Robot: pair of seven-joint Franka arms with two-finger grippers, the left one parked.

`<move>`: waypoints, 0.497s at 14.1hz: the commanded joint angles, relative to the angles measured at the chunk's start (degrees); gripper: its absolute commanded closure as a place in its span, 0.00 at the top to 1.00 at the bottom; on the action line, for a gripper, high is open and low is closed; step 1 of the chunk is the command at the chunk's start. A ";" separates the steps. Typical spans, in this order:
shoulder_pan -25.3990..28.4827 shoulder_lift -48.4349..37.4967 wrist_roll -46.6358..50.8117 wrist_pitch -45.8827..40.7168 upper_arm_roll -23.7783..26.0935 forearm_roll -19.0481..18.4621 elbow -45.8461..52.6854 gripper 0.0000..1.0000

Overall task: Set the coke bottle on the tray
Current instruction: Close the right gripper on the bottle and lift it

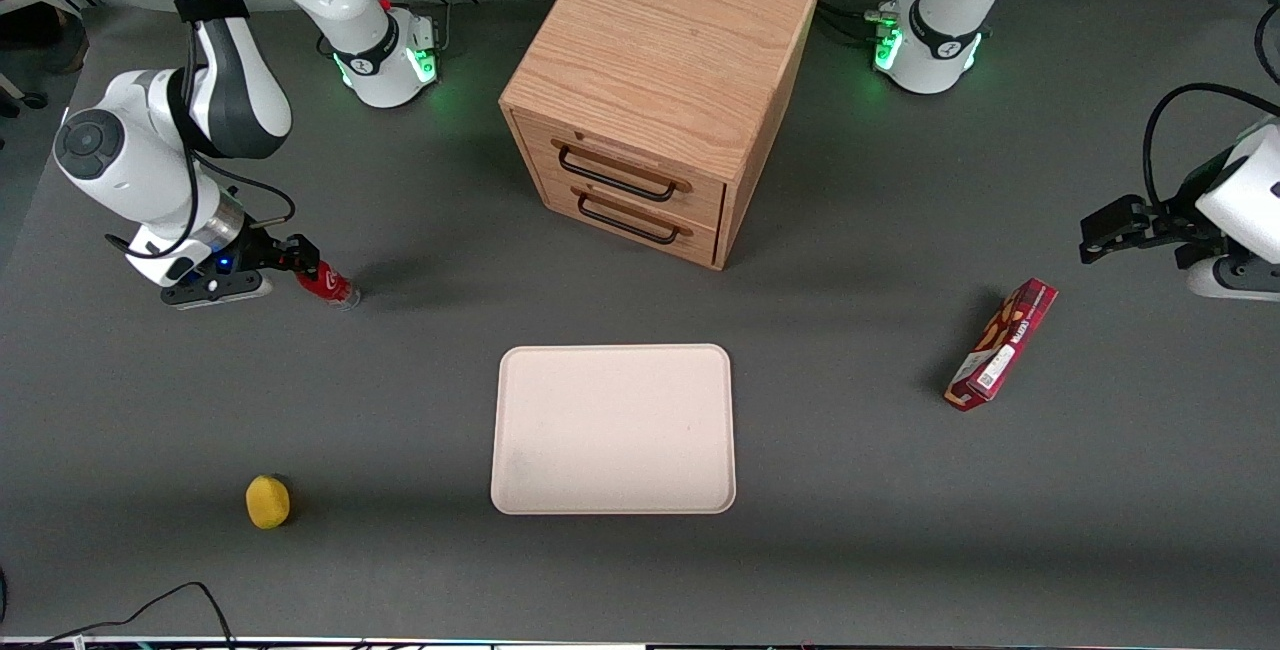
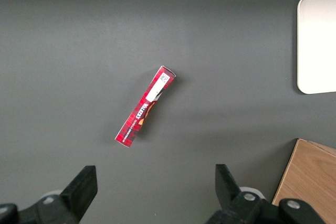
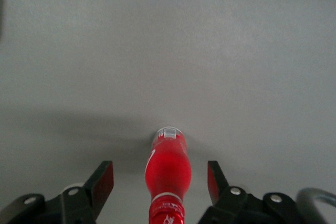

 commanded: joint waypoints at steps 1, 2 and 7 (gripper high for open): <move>-1.06 -2.16 -1.28 2.54 0.68 0.06 -3.21 0.74; -1.33 -2.33 -1.28 3.25 0.68 0.06 -4.26 0.73; -1.42 -4.96 -0.84 3.34 0.68 0.24 -7.08 0.62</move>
